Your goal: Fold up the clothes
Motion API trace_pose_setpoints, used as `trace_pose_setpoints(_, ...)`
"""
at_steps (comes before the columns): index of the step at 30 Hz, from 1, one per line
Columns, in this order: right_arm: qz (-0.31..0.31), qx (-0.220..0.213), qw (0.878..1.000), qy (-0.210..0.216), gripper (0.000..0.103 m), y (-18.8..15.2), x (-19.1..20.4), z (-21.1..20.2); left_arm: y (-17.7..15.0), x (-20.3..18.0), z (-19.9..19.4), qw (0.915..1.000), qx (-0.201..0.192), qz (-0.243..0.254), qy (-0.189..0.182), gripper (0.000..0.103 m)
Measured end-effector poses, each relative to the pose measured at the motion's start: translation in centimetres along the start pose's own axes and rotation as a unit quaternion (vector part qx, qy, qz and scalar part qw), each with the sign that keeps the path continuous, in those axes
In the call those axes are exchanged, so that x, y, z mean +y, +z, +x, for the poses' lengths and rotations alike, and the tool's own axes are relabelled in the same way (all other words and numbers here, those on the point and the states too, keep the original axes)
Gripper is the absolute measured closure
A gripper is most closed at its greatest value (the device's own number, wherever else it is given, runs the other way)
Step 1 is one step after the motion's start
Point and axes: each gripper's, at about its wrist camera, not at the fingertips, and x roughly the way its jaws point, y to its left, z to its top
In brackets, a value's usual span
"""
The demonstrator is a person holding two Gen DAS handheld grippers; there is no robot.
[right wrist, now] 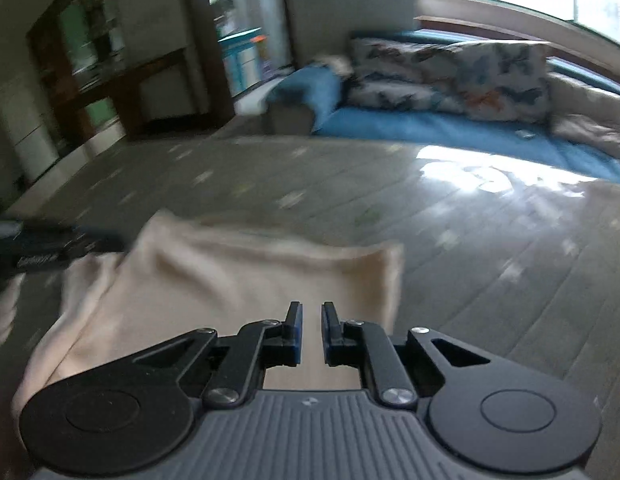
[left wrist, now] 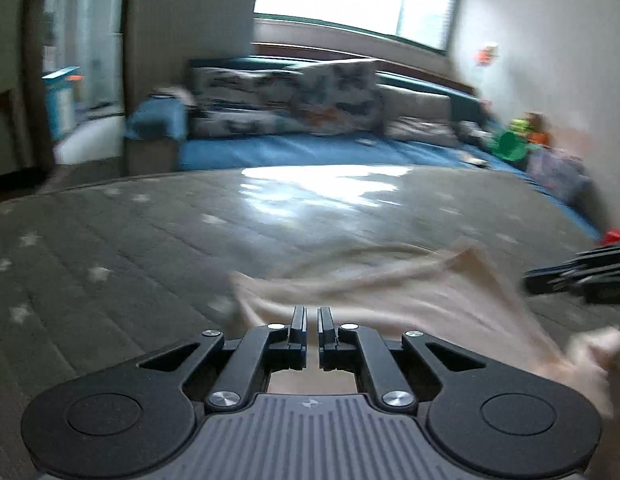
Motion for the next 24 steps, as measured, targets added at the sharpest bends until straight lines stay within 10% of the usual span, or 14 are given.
trace_pose_setpoints(8,-0.057,0.027,0.998,0.026,0.079,-6.1,5.2,-4.2,-5.5,-8.2,-6.1,0.9868,0.023,0.1,-0.126,0.075)
trace_pose_setpoints(13,-0.053,0.03,0.998,0.007,0.095,-8.7,5.9,-5.0,-8.7,-10.9,-6.6,0.9814,0.048,0.132,-0.131,0.06)
trace_pose_setpoints(17,-0.051,0.014,0.999,-0.003,0.096,-10.2,5.9,-6.9,-10.3,-11.1,-6.7,0.9809,0.071,0.128,-0.129,0.094)
trace_pose_setpoints(24,-0.038,0.022,0.999,0.002,0.096,-13.7,5.7,-10.3,-12.6,-11.8,-9.3,0.9693,0.069,0.167,-0.167,0.1)
